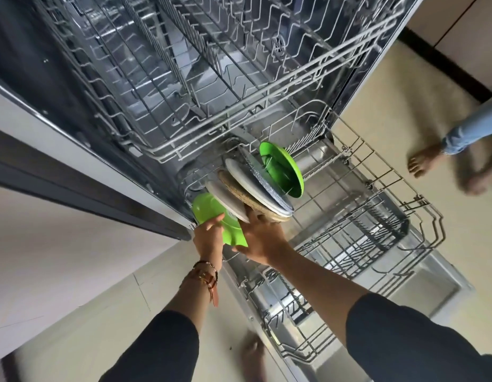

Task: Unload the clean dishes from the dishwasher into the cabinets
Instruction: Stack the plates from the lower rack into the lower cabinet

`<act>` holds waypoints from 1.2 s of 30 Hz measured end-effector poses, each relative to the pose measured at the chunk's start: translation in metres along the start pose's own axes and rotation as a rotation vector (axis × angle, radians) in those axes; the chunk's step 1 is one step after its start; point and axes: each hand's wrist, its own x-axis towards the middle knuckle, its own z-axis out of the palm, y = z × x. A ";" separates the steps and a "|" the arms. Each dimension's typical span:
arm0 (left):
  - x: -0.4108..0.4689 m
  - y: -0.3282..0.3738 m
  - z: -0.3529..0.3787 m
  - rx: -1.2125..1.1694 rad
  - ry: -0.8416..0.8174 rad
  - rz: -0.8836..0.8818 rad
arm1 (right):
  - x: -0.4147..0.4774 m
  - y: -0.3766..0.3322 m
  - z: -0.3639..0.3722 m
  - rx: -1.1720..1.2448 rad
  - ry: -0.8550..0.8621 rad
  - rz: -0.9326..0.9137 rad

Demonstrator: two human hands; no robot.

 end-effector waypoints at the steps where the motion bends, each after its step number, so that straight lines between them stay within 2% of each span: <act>1: -0.001 0.001 0.001 -0.003 0.027 -0.001 | 0.001 -0.002 0.000 -0.004 -0.014 0.002; 7: -0.010 0.005 -0.006 -0.040 0.194 0.095 | 0.004 -0.016 0.000 -0.018 -0.020 0.005; 15: -0.015 0.011 -0.011 -0.232 0.087 0.014 | -0.004 -0.026 -0.012 -0.016 0.091 0.003; 20: -0.021 0.011 -0.012 -0.351 0.096 0.144 | -0.015 -0.015 -0.031 -0.029 0.174 -0.046; 22: -0.025 0.011 -0.013 -0.409 0.118 0.120 | -0.021 -0.013 -0.032 -0.041 0.185 -0.065; 26: -0.026 0.008 -0.017 -0.552 0.265 -0.014 | -0.032 -0.010 -0.033 -0.040 0.175 -0.100; 28: -0.023 0.002 -0.024 -0.548 0.297 -0.042 | -0.038 -0.004 -0.036 -0.001 0.200 -0.097; 30: -0.021 -0.005 -0.027 -0.417 0.247 -0.078 | -0.044 0.007 -0.043 0.064 0.215 -0.062; 32: -0.020 -0.015 -0.029 -0.272 0.094 -0.083 | -0.048 0.022 -0.048 0.097 0.265 -0.064; 36: -0.022 -0.030 -0.032 -0.189 -0.096 -0.069 | -0.053 0.044 -0.044 0.270 0.339 -0.186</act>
